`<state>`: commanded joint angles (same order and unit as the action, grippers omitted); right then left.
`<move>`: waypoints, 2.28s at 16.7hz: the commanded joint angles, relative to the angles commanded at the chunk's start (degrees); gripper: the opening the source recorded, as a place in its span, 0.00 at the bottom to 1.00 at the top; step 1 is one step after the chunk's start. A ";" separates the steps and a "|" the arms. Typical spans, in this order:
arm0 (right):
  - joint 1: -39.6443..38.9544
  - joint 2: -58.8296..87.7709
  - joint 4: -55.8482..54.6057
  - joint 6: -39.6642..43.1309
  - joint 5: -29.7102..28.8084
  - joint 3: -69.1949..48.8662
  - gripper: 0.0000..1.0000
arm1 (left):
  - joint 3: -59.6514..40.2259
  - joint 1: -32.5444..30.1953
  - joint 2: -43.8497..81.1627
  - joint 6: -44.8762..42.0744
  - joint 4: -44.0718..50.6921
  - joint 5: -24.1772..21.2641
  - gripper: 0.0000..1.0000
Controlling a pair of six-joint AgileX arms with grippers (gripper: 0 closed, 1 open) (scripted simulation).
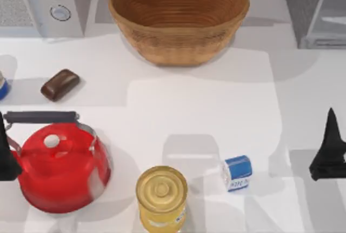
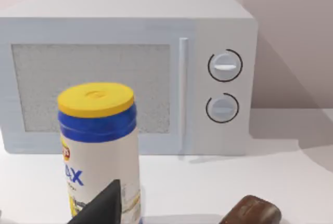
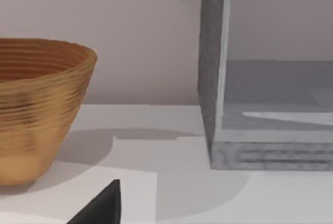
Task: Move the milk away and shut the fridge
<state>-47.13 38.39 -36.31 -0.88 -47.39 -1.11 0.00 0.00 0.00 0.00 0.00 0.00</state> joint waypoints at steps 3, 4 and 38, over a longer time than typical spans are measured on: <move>-5.09 4.90 -4.78 -0.13 -5.07 -0.23 1.00 | 0.00 0.00 0.00 0.00 0.00 0.00 1.00; -5.72 5.53 -5.41 -0.15 -5.70 -0.26 1.00 | 0.00 0.00 0.00 0.00 0.00 0.00 1.00; -21.08 74.31 -47.97 -15.32 -4.87 -7.56 1.00 | 0.00 0.00 0.00 0.00 0.00 0.00 1.00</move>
<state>-68.21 112.71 -84.29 -16.20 -52.26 -8.67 0.00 0.00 0.00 0.00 0.00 0.00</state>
